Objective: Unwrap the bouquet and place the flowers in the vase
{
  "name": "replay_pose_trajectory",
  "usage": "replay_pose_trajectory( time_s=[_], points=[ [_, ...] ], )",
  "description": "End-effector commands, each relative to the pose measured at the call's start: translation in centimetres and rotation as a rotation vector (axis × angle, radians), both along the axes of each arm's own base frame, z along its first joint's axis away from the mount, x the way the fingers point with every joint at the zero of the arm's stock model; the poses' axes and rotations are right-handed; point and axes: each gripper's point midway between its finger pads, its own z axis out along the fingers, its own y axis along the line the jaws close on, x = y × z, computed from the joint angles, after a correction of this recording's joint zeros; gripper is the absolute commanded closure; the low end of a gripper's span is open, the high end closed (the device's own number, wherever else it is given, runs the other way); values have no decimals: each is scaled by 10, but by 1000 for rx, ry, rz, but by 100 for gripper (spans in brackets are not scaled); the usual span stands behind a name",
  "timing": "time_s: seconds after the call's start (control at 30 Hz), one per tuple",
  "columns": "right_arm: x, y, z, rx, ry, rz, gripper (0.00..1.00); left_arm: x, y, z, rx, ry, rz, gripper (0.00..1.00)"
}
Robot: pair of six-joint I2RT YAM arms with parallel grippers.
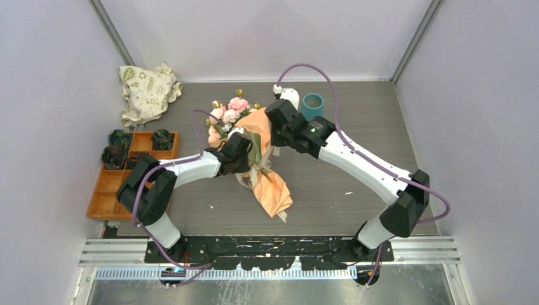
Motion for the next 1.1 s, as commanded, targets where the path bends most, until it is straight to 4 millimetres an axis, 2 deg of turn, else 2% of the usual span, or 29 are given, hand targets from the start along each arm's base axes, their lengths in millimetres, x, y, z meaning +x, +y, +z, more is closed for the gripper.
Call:
replay_pose_trajectory(
  time_s=[0.0,0.13,0.33,0.43,0.57,0.63,0.67,0.77,0.8,0.93,1.07],
  points=[
    [8,-42,70,-58,-179,-84,99,-5,8,-22,43,44,5,94],
    [7,-73,110,-83,-278,-157,99,-6,7,-27,42,56,4,95],
    [3,-124,143,-114,-362,-302,99,-6,7,-26,47,54,1,95],
    [-1,-145,155,-134,-397,-362,99,-5,8,-25,52,49,1,95],
    [-4,-165,160,-152,-410,-428,99,-7,10,-23,57,51,1,95],
    [-5,-173,158,-163,-409,-456,93,-7,11,-19,54,44,2,95],
    [-5,-175,157,-162,-407,-463,85,-8,12,-16,53,40,3,95],
    [-2,-169,143,-167,-370,-434,55,-8,13,3,47,17,-2,95],
    [0,-165,136,-171,-347,-416,48,-8,14,11,44,4,0,95],
    [2,-131,103,-126,-244,-293,44,-9,28,51,59,-55,31,94],
    [-10,-67,55,30,-90,-53,46,-13,51,105,56,-164,103,91]
  ],
)
